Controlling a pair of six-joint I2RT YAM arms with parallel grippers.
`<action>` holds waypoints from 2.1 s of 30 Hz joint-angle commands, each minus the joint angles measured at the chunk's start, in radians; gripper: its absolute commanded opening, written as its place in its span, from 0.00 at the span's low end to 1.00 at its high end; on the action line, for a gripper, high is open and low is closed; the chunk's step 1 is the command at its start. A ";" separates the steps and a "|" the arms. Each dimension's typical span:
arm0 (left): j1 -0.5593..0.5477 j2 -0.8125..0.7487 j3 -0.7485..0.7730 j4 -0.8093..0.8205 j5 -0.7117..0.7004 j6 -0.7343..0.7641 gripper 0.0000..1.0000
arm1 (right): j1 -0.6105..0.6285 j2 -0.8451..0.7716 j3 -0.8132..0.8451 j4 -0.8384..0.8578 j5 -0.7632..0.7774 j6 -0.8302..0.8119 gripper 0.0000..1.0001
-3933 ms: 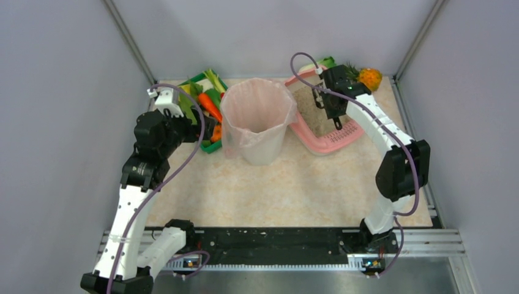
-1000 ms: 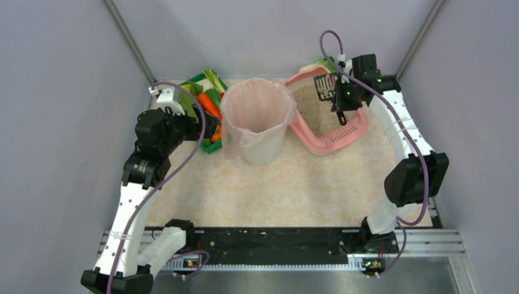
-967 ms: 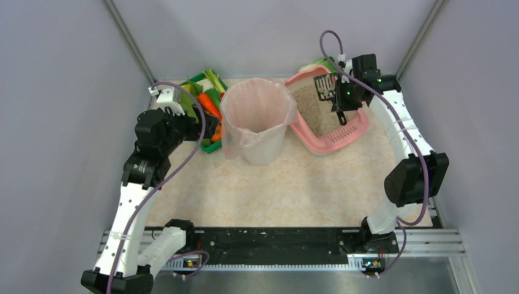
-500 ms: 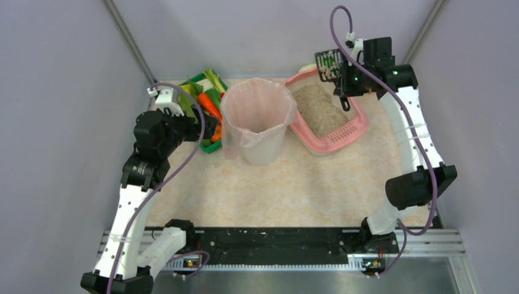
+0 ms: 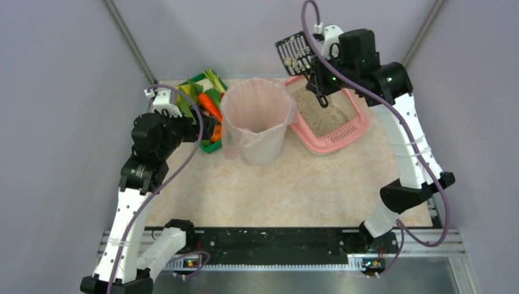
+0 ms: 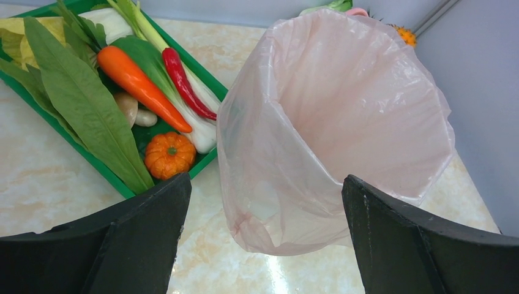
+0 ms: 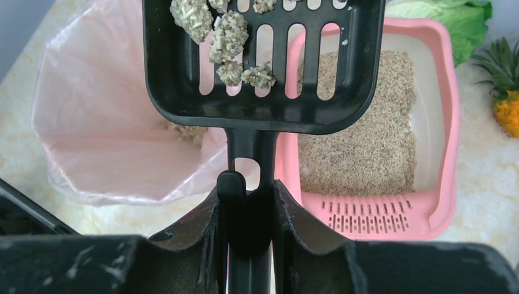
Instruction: Clean the litter box
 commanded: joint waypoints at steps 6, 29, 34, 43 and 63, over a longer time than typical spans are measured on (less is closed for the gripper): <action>-0.003 -0.014 -0.008 0.033 -0.011 0.013 0.98 | 0.260 0.074 0.011 -0.035 0.394 -0.153 0.00; -0.003 -0.041 -0.013 -0.011 -0.202 0.011 0.98 | 0.626 -0.201 -0.845 1.083 1.091 -1.369 0.00; -0.002 -0.057 -0.019 -0.013 -0.229 0.014 0.98 | 0.640 -0.244 -1.005 1.425 1.003 -1.686 0.00; -0.003 -0.089 -0.035 -0.017 -0.241 0.037 0.98 | 0.639 -0.192 -0.984 1.534 0.970 -1.848 0.00; -0.003 -0.090 -0.047 0.016 -0.130 0.030 0.98 | 0.637 -0.212 -0.946 1.317 0.956 -1.556 0.00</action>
